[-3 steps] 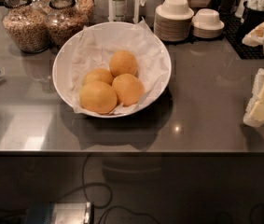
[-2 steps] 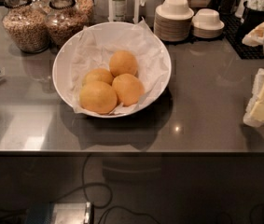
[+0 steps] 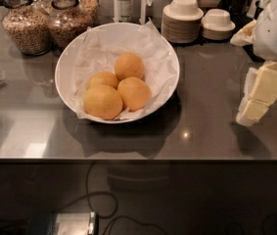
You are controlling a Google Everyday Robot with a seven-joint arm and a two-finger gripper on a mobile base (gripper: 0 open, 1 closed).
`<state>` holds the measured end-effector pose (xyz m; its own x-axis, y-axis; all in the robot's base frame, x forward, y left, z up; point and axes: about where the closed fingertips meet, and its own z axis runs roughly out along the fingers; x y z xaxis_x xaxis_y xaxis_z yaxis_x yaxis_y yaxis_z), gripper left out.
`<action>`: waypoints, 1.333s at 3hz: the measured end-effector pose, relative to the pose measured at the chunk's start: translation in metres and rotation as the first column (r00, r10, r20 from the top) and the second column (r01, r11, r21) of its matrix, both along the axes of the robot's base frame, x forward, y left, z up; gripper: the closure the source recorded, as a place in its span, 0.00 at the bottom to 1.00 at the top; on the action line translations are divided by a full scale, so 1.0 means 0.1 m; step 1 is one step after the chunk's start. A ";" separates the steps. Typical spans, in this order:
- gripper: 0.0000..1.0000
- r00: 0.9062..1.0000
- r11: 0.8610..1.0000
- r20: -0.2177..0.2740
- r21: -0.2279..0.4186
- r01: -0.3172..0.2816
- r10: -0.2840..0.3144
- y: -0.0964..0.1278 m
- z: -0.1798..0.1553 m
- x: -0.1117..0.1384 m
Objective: Pick orange from white bowl
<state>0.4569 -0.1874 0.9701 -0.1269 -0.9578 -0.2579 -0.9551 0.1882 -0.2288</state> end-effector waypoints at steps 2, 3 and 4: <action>0.00 0.994 0.987 -0.038 0.132 -0.092 0.098 0.49 -0.18 0.53; 0.00 0.991 0.978 -0.018 0.159 -0.131 0.136 0.80 -0.05 0.74; 0.00 0.987 0.977 -0.022 0.147 -0.156 0.161 1.11 0.09 0.90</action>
Offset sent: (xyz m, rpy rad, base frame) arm 0.0830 0.0797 -0.0216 0.2075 0.0646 0.1592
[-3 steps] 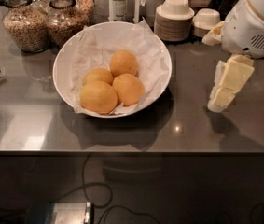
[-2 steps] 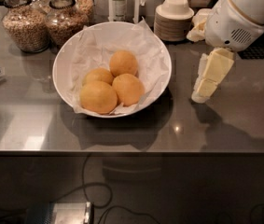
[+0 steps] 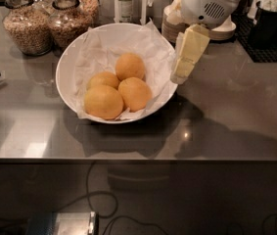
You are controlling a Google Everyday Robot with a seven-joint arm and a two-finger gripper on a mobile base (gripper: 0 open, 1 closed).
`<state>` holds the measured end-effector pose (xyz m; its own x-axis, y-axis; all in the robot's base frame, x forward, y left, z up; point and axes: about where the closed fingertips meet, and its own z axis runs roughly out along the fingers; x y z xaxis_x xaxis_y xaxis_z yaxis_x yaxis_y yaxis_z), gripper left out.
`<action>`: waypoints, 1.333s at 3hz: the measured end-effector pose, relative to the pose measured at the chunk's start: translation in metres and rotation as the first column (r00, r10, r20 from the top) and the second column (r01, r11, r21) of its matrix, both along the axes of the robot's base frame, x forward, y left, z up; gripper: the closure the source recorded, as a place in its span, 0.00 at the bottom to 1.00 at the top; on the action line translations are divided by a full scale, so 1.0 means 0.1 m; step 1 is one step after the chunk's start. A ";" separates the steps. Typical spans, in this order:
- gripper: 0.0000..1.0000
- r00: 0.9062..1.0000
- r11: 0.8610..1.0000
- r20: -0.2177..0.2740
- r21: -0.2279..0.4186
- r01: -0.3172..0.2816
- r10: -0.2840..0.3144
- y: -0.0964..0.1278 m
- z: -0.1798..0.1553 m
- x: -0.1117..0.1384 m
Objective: Pick orange from white bowl
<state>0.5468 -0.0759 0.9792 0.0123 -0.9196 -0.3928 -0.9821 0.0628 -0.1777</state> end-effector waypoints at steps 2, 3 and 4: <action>0.00 0.996 0.999 -0.076 -0.011 -0.043 0.042 0.61 0.11 0.23; 0.00 0.998 0.999 -0.049 0.006 -0.039 0.039 0.66 0.14 0.30; 0.00 0.997 0.996 -0.049 0.067 -0.058 0.061 0.76 0.09 0.23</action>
Offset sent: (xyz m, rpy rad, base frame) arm 0.0144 0.0789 0.0144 -0.0489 0.2118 0.0915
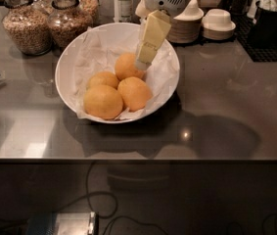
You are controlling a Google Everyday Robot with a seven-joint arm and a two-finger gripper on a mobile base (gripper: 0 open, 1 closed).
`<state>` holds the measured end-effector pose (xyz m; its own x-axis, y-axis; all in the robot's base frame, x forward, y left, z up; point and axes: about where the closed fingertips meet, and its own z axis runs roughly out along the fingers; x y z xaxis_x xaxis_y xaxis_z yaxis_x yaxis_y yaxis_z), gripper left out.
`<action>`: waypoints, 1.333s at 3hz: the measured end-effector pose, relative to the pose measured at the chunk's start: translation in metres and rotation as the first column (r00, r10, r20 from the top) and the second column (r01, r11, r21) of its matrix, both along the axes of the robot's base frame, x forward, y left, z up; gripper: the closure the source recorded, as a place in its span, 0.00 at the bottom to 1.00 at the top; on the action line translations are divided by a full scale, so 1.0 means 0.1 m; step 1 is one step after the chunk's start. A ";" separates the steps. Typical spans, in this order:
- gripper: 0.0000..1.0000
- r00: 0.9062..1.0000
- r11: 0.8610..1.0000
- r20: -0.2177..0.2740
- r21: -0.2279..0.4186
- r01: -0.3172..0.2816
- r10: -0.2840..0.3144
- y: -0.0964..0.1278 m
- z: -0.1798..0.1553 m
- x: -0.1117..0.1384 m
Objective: Pick orange from white bowl
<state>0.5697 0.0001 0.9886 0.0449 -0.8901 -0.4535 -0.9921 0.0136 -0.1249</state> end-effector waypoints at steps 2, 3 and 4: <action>0.00 0.989 0.968 -0.045 0.213 -0.128 0.141 0.52 -0.13 -0.46; 0.00 0.977 0.937 -0.069 0.303 -0.172 0.201 0.76 -0.15 -0.50; 0.00 0.967 0.912 -0.047 0.345 -0.221 0.252 0.99 0.01 -0.51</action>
Offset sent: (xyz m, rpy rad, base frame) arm -0.0725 0.0804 -0.0244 0.3468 0.1396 0.2309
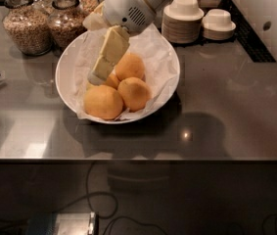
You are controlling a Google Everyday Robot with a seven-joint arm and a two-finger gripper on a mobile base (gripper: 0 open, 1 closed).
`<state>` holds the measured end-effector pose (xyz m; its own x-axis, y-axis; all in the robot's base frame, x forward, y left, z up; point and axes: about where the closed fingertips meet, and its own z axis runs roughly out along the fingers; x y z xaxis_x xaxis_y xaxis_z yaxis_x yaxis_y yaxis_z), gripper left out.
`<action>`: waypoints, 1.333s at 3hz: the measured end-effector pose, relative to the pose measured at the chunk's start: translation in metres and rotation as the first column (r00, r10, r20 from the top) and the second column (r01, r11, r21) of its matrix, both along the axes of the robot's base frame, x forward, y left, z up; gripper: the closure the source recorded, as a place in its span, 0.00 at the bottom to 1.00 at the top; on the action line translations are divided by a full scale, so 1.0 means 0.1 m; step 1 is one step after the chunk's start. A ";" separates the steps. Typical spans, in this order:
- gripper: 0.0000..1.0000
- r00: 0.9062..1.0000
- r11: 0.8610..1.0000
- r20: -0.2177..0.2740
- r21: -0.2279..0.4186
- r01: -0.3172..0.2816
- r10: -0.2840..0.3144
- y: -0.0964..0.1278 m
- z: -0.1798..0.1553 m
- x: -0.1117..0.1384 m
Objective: Pick orange from white bowl
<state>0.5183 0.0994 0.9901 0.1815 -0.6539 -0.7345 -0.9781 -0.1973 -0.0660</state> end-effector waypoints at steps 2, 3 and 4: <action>0.00 0.998 1.000 0.055 -0.003 0.017 -0.017 0.10 0.23 -0.13; 0.00 0.989 0.989 0.061 -0.065 0.136 -0.132 -0.10 -0.01 -0.11; 0.00 0.983 0.979 0.016 -0.089 0.184 -0.183 -0.25 -0.45 -0.05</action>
Offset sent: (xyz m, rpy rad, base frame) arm -0.0178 0.0025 0.0294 -0.0329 -0.0945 -0.0709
